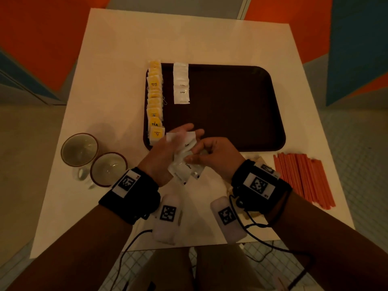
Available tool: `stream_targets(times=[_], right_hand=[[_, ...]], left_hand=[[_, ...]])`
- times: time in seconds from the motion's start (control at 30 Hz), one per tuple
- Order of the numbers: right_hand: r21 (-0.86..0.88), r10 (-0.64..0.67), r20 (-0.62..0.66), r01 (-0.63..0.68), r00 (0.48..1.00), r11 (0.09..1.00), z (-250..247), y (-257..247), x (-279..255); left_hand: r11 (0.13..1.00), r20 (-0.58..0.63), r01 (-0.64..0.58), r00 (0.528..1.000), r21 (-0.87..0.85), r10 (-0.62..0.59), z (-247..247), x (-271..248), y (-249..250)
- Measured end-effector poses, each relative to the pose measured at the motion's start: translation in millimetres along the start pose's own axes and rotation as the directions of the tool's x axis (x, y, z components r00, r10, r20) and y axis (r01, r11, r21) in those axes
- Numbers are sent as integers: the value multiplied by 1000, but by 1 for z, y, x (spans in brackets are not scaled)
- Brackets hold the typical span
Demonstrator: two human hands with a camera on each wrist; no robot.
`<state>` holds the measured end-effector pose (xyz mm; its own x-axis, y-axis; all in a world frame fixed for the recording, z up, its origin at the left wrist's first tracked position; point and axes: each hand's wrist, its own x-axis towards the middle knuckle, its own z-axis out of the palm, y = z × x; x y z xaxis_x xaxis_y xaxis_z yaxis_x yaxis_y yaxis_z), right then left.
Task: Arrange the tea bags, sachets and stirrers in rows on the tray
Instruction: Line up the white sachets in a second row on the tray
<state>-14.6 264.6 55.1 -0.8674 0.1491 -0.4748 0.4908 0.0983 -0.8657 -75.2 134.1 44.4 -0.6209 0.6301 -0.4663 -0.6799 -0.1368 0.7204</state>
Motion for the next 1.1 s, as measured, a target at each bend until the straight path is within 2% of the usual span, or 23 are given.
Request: stream_targets(times=[0.03,0.1,0.17,0.23,0.33,0.4,0.5,0.6,0.67,0.8,0.87,1.0,1.1], right_hand=[[-10,-18,20,18,1000,1000,-1,-1,1],[-31,-44,90,47,995,998,-3,-5,1],[-62,-42,119,49,992,997,-6,-5,0],[-47,-54,88,59,995,997,-11,-2,1],[84,-47,28,45,998,995,-12,4,2],[146,-10,0,10,1000,989,-11,7,3],[165,1,43,-8,999,986,-6,5,2],[134,-38,63,30,997,990,-2,3,0],[165,-45,25,41,999,985,0,3,0],[253,-52,-10,53,999,966,9,4,1],[286,-35,-24,40,999,957,10,4,3],[281,-24,-35,33,999,959,7,2,7],[275,-30,-38,39,999,961,-1,0,8]], left_hand=[[1000,26,-6,1000,21,5,1,-1,-2],[999,-4,-27,1000,39,27,-1,-1,-4],[997,-83,-42,996,-63,37,-5,0,-2],[981,-163,-90,985,-172,62,-11,1,1],[993,-234,-114,966,-24,105,-14,0,-3],[992,-200,-98,973,80,112,-10,-2,-7],[988,-120,-89,987,127,105,-2,-4,-12],[983,-150,-123,978,136,143,-2,-1,-11],[988,-144,-130,979,88,141,-1,0,-11],[990,-43,-135,990,-44,134,2,1,-17],[983,-50,-144,989,-114,139,2,4,-18],[959,-152,-163,980,-230,130,1,10,-14],[956,-288,-143,955,-256,66,-6,13,-6]])
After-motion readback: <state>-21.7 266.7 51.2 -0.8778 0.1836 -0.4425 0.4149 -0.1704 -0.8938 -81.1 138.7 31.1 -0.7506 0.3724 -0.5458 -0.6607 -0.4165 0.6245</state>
